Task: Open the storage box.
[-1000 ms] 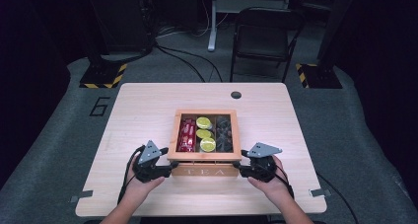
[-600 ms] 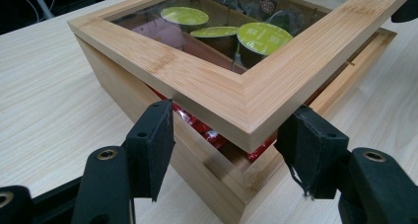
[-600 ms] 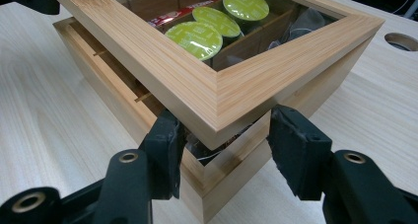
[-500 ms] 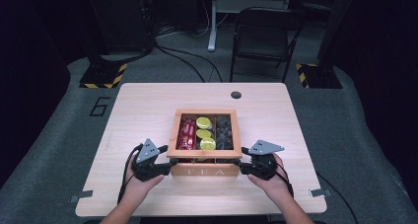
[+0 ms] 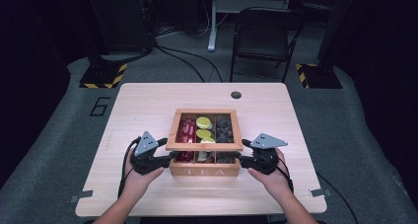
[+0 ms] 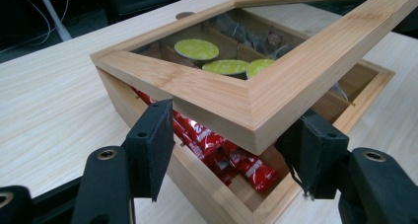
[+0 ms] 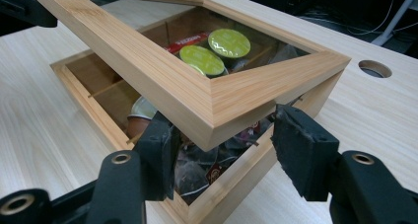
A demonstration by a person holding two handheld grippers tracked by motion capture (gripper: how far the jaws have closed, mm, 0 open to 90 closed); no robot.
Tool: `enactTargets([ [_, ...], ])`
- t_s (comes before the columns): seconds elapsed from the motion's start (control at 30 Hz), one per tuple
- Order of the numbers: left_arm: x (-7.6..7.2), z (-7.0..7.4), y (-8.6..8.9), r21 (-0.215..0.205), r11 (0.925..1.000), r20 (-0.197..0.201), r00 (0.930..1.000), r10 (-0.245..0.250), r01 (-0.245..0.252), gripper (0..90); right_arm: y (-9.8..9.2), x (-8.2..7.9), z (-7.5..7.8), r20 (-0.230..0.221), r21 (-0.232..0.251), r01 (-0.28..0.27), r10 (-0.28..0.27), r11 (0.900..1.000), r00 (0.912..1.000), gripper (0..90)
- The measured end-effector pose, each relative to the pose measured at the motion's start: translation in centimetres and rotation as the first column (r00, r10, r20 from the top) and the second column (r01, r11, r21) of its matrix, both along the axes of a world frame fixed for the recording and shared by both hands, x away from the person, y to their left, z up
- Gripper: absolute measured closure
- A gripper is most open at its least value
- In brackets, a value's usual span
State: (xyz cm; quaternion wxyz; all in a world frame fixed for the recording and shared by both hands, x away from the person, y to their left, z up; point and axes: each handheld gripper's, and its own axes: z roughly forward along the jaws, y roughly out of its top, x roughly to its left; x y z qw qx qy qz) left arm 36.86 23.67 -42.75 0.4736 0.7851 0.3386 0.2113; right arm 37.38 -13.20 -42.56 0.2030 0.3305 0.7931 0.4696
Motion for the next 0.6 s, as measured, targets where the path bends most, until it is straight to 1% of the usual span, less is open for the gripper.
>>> enactTargets([
  [0.07,0.2,0.4,0.0,0.002,1.0000,0.001,1.0000,0.000,0.000,39.2,-0.1,0.2,0.3,-0.001,0.009,-0.005,0.005,1.000,1.0000,43.9],
  [0.1,0.4,0.6,0.0,-0.001,1.0000,0.009,0.9999,0.007,-0.007,39.3,-0.1,0.3,0.6,-0.005,0.011,-0.003,0.003,1.000,1.0000,44.0],
  [0.13,0.5,0.8,0.0,0.003,1.0000,0.012,0.9999,0.005,-0.005,39.3,-0.1,0.4,0.8,-0.007,0.021,-0.009,0.009,1.000,0.9999,44.0],
  [0.3,1.1,2.1,0.0,-0.012,0.9999,0.031,0.9995,0.011,-0.010,40.6,-0.2,1.2,2.2,-0.011,0.035,-0.008,0.008,0.999,0.9999,44.2],
  [0.33,1.2,2.4,0.0,-0.014,0.9998,0.042,0.9990,0.015,-0.014,41.1,-0.2,1.4,2.5,-0.013,0.039,-0.006,0.007,0.999,0.9999,44.4],
  [0.43,1.6,3.1,-0.1,-0.009,0.9998,0.052,0.9985,0.016,-0.016,42.2,-0.2,1.8,3.3,-0.009,0.043,-0.007,0.008,0.999,0.9999,45.3],
  [0.53,2.1,3.7,-0.1,-0.011,0.9999,0.047,0.9988,0.013,-0.013,42.5,-0.1,2.1,4.0,0.001,0.034,-0.003,0.003,0.999,1.0000,46.2],
  [0.57,2.1,3.9,-0.1,-0.007,0.9999,0.049,0.9987,0.015,-0.015,42.7,-0.1,2.2,4.2,0.007,0.031,-0.007,0.007,0.999,0.9999,46.4],
  [0.6,2.2,4.0,-0.2,-0.009,0.9998,0.052,0.9985,0.016,-0.015,42.9,-0.1,2.3,4.4,0.004,0.033,0.000,0.000,0.999,1.0000,46.4],
])
